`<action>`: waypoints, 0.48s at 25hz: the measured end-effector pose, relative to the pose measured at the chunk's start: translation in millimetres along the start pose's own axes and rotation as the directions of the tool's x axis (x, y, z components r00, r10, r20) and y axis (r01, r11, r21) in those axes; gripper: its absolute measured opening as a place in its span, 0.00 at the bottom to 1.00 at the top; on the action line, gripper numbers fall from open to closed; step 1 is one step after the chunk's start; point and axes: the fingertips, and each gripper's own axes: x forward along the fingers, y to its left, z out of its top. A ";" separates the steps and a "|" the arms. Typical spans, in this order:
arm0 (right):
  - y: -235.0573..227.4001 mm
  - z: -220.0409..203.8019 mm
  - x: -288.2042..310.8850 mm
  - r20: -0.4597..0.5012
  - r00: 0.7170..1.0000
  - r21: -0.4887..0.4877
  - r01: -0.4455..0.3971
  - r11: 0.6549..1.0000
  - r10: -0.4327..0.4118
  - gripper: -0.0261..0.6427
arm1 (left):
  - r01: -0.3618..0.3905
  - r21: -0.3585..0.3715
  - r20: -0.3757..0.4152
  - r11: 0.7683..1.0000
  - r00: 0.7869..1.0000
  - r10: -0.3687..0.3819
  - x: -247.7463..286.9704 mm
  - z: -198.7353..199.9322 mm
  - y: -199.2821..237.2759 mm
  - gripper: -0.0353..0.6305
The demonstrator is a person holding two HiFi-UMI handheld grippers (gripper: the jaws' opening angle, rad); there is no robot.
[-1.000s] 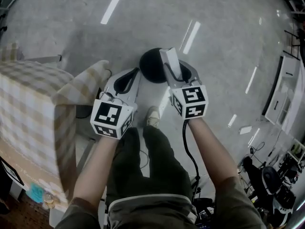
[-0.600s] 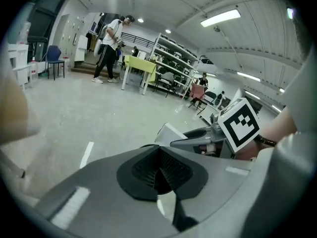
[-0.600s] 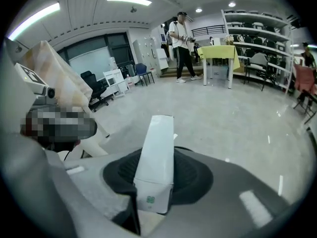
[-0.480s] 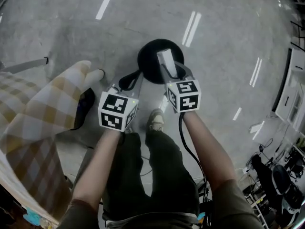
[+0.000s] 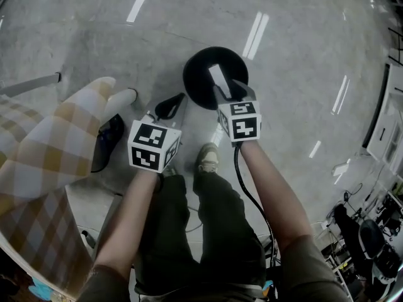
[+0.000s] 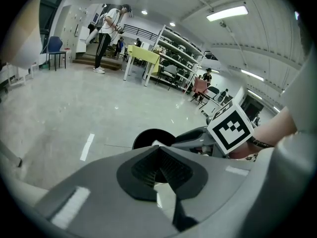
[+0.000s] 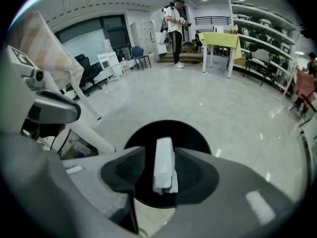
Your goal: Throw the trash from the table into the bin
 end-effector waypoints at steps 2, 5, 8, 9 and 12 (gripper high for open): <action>-1.1 -4.7 0.5 -0.009 1.000 -0.003 0.008 1.000 -0.008 0.30 | 0.001 -0.001 0.003 1.000 1.000 -0.001 1.0 -0.3 -1.7 0.06; -4.6 -9.2 -6.0 0.006 1.000 0.027 0.014 1.000 -0.014 0.30 | 0.004 0.003 0.006 1.000 1.000 -0.004 1.0 -0.1 -5.7 0.06; -1.8 -11.2 -14.1 0.021 1.000 0.058 0.000 0.998 -0.001 0.30 | 0.003 0.004 0.000 1.000 1.000 -0.003 -1.8 -0.5 -8.2 0.06; -0.9 -10.6 -16.6 0.026 1.000 0.060 -0.005 0.998 0.004 0.30 | 0.003 0.004 0.001 1.000 1.000 -0.003 -3.0 0.5 -9.3 0.06; -2.6 -3.6 -25.9 0.045 0.999 0.061 -0.004 0.998 0.001 0.30 | 0.002 0.009 0.010 1.000 1.000 -0.002 -7.4 9.2 -13.6 0.06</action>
